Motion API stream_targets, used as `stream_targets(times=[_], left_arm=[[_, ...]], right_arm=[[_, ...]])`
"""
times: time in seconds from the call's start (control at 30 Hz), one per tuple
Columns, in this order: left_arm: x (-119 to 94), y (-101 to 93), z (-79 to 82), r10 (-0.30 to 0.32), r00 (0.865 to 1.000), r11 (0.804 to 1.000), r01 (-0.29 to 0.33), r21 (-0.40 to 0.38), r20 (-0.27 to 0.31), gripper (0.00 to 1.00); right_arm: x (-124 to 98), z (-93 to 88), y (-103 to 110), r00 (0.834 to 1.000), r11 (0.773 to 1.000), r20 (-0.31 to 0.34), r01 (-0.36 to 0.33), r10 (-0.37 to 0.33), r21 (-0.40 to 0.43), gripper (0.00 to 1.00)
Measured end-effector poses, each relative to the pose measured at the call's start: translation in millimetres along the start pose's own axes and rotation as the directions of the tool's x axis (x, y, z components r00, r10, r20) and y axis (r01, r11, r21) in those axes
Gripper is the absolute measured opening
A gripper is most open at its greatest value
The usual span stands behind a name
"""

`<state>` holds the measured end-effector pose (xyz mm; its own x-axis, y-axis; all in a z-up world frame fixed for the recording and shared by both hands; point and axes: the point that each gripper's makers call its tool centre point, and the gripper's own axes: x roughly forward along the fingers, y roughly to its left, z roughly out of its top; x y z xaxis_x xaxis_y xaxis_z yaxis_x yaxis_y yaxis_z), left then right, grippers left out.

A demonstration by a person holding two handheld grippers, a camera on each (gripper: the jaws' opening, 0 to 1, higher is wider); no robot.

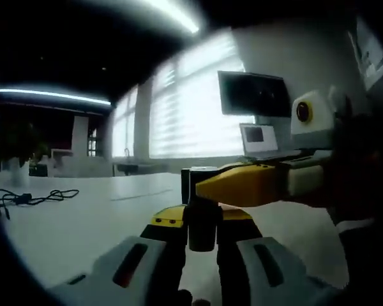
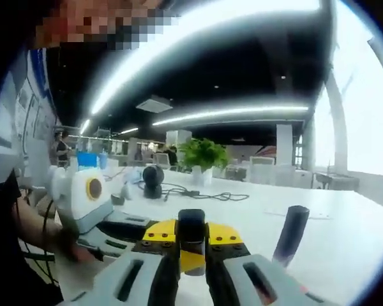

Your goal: Pick up cosmetic bottle twist off cap place on table pick up cap screw tight cap place on table

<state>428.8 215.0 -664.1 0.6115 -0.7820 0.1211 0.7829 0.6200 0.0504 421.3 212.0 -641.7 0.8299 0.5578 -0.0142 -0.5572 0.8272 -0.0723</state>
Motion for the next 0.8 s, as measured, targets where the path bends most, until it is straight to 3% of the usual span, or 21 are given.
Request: stream_targets(times=[0.17, 0.5, 0.63, 0.8], left_arm=[[2.3, -2.0, -2.4, -0.004, 1.000, 1.000, 0.004, -0.016, -0.011, 0.07], [3.4, -0.9, -7.4, -0.001, 0.999, 1.000, 0.002, 0.025, -0.044, 0.08], [5.5, -2.1, -2.9, -0.002, 1.000, 1.000, 0.003, 0.019, -0.017, 0.08], [4.4, 1.6, -4.3, 0.004, 1.000, 1.000, -0.003, 0.005, -0.027, 0.08]], right_arm=[[-1.6, -2.4, -3.1, 1.000, 1.000, 0.000, 0.017, -0.017, 0.014, 0.08], [-1.3, -7.4, -5.8, 1.000, 0.999, -0.010, 0.028, -0.028, 0.045, 0.09], [-5.6, 0.2, -7.3, 0.999, 0.996, 0.024, 0.029, -0.031, 0.080, 0.10], [-8.0, 4.1, -4.1, 0.999, 0.996, 0.039, 0.013, -0.016, 0.083, 0.12]])
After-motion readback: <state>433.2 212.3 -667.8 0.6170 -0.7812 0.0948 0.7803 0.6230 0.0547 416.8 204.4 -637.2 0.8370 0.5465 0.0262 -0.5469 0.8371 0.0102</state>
